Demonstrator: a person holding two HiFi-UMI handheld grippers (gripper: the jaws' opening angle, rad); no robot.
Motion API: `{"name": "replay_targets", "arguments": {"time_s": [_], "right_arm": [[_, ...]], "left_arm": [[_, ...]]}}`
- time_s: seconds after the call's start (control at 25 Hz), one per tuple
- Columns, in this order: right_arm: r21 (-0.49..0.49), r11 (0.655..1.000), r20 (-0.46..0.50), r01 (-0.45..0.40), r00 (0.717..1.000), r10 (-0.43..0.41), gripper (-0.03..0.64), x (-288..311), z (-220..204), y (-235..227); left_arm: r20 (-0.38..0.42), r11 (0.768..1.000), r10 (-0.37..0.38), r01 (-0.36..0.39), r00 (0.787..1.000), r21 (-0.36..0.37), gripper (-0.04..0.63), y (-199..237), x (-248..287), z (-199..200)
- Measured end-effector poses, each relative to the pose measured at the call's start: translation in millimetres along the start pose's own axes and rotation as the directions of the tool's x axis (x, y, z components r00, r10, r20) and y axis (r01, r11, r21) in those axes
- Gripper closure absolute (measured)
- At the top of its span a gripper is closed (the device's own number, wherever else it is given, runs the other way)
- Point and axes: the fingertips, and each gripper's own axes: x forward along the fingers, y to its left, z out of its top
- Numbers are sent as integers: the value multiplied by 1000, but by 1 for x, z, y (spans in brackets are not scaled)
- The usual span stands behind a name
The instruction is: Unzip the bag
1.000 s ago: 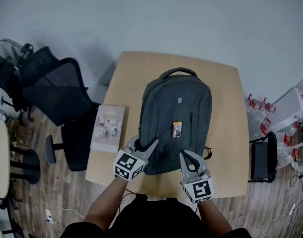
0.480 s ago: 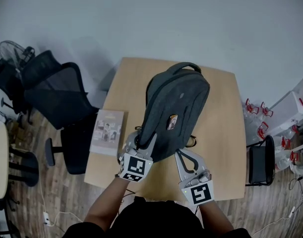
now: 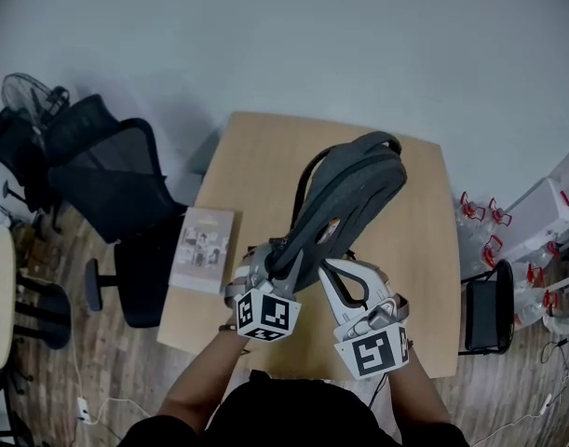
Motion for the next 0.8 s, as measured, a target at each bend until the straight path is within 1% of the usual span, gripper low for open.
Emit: {"name": "replay_targets", "arguments": {"time_s": [0.12,0.24,0.32,0.4,0.48,0.56,0.68,0.8], "right_arm": [[-53,998,-21,-17,1000,15,612,3,1,-7],[-115,992,-46,-56,998,51,611,5,4,-9],[-153,984,-66,-87,995,78,553,7,7,-10],[-171,979,-81,-109,992,96,538,9,12,-14],[-193,972,-102,-130,988,112,538,12,17,-19],[-223,960,-143,-166,980,136,526,15,19,-24],[-278,931,-218,-234,960,176,480,22,17,-26],[-321,906,-265,-276,944,194,480,31,12,-27]], "left_arm": [[-5,1000,-15,15,1000,3,485,-1,3,2],[-12,999,-37,37,999,24,485,-4,6,6],[-19,998,-48,49,999,40,485,-7,10,10],[-30,997,-57,58,998,57,485,-9,15,13],[-42,995,-62,65,997,76,485,-12,19,18],[-53,993,-63,68,997,94,485,-14,24,22],[-67,991,-62,69,996,114,485,-16,30,27],[-78,989,-60,70,995,134,485,-19,33,30]]}}
